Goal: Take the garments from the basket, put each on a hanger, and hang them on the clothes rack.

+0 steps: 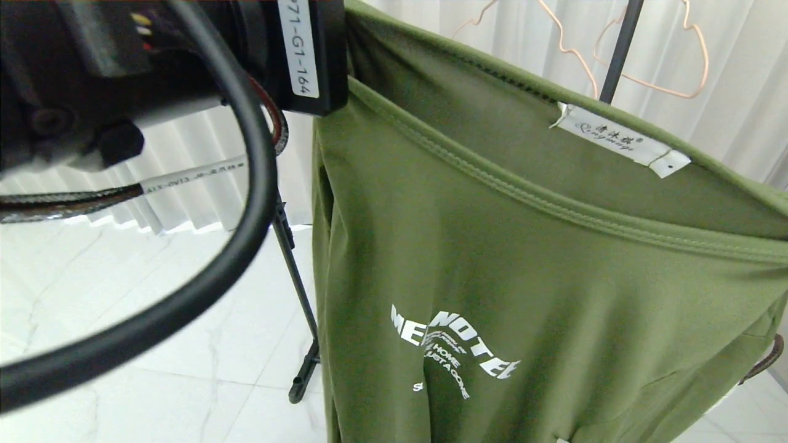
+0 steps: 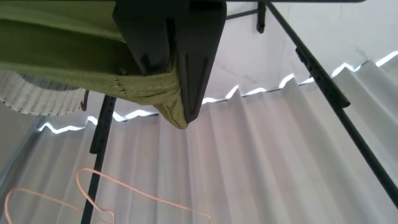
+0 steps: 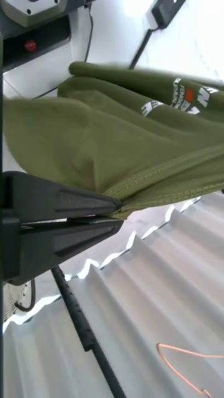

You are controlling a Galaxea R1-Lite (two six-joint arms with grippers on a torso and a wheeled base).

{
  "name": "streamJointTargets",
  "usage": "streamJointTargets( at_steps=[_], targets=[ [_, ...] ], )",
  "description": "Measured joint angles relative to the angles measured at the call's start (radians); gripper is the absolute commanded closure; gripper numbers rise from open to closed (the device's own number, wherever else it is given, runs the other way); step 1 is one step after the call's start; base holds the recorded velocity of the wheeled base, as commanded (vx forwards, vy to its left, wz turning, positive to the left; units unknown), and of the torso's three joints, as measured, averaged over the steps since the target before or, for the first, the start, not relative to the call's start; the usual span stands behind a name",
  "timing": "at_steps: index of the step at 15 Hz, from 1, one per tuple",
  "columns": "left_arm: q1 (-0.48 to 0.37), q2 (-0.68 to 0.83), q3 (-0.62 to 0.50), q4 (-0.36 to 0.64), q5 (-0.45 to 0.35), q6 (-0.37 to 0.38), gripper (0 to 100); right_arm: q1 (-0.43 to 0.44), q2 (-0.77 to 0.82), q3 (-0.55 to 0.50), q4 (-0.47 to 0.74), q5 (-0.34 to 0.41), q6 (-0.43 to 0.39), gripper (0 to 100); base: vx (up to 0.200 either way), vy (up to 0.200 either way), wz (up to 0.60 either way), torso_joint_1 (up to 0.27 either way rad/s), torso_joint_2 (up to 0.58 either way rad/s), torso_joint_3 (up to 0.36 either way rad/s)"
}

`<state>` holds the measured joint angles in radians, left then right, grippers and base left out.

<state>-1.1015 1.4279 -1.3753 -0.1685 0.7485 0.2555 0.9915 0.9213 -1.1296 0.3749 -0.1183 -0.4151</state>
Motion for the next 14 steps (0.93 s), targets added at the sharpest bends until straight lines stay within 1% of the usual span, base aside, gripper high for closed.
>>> streamJointTargets(
  at_steps=[2,3,4,5,6,8,10,14],
  targets=[
    [0.008,-0.003,0.033,0.041,0.005,-0.003,100,-0.001,-0.001,0.003,-0.002,-0.035,0.001,100,0.000,0.000,0.00,0.000,0.00,0.000],
    [0.014,-0.013,0.050,0.094,0.005,-0.003,100,-0.011,0.003,0.004,-0.007,-0.077,0.004,100,0.000,0.000,0.00,0.000,0.00,0.000],
    [0.018,-0.029,0.066,0.143,0.005,-0.003,100,-0.024,0.011,0.004,-0.022,-0.100,0.006,100,0.000,0.000,0.00,0.000,0.00,0.000],
    [0.020,-0.043,0.076,0.169,0.004,-0.004,100,-0.043,0.023,0.002,-0.056,-0.110,0.008,100,0.000,0.000,0.00,0.000,0.00,0.000],
    [0.022,-0.055,0.083,0.172,0.004,-0.004,100,-0.060,0.039,0.001,-0.102,-0.113,0.008,100,0.000,0.000,0.00,0.000,0.00,0.000],
    [0.017,-0.080,0.112,0.179,0.004,-0.004,100,-0.091,0.087,0.000,-0.232,-0.116,0.009,100,0.000,0.000,0.00,0.000,0.00,0.000],
    [-0.035,-0.109,0.158,0.180,0.002,-0.003,100,-0.115,0.141,-0.013,-0.319,-0.118,0.009,100,0.000,0.000,0.00,0.000,0.00,0.000],
    [-0.173,-0.190,0.267,0.179,0.003,0.020,100,-0.126,0.232,-0.053,-0.391,-0.117,0.010,100,0.000,0.000,0.00,0.000,0.00,0.000]
  ],
)
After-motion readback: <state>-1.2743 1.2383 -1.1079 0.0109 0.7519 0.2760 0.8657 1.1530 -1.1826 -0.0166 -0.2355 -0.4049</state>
